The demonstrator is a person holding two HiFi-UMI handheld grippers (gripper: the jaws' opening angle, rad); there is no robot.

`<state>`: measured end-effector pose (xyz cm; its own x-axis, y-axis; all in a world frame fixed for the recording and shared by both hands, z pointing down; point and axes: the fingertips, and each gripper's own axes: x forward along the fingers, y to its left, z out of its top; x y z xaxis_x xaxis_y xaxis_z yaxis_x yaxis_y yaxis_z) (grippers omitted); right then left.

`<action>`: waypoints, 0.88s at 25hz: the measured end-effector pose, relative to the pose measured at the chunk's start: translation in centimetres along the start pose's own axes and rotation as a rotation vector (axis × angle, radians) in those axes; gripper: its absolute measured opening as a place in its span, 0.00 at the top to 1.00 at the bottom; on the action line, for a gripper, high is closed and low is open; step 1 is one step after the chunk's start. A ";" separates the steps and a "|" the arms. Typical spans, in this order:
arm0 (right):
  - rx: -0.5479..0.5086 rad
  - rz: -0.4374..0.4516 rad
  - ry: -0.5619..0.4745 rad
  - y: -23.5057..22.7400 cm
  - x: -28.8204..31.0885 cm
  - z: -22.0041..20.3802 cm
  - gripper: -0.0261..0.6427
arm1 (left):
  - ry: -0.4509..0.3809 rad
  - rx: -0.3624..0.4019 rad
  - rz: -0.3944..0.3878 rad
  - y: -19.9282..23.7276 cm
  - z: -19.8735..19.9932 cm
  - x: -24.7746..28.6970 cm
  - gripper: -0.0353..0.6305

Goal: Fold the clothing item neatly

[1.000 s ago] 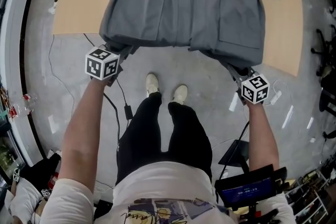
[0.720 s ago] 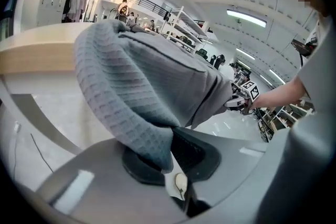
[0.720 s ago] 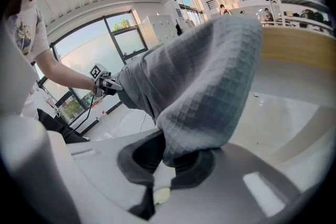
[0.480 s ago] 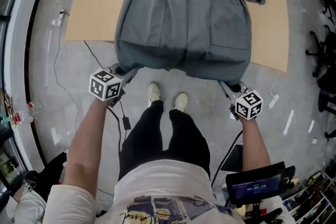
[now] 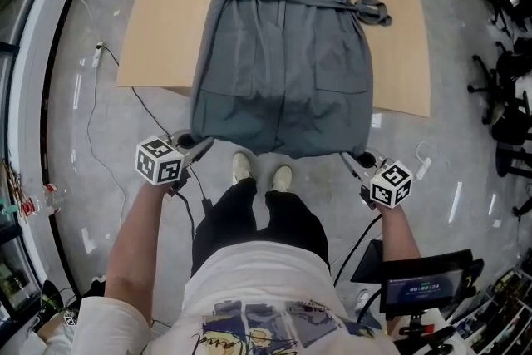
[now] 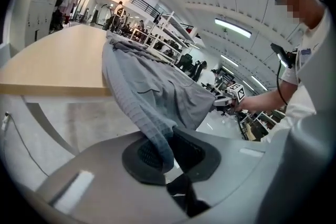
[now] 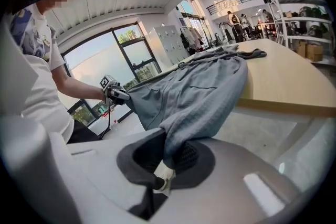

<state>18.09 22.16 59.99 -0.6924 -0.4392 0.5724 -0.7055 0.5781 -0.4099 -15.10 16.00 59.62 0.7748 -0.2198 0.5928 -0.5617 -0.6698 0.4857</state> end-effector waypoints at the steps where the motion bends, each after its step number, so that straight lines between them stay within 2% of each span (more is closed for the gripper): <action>1: -0.002 0.010 -0.001 0.4 -0.4 0.4 0.94 | 0.004 0.009 -0.018 -0.6 0.2 -0.4 0.92; 8: -0.038 0.089 -0.004 3.0 -2.4 4.0 0.94 | -0.026 0.036 -0.090 -3.4 3.2 -3.1 0.92; 16: -0.081 0.139 -0.039 4.8 -5.0 8.9 0.94 | -0.155 0.021 -0.185 -6.0 9.0 -6.2 0.92; 22: -0.126 0.148 -0.086 5.5 -5.8 13.3 0.94 | -0.248 0.064 -0.230 -6.9 13.5 -8.7 0.92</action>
<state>16.19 18.76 44.95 -0.8011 -0.3975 0.4475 -0.5748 0.7194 -0.3900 -14.07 12.96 42.45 0.9304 -0.2183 0.2944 -0.3508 -0.7632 0.5426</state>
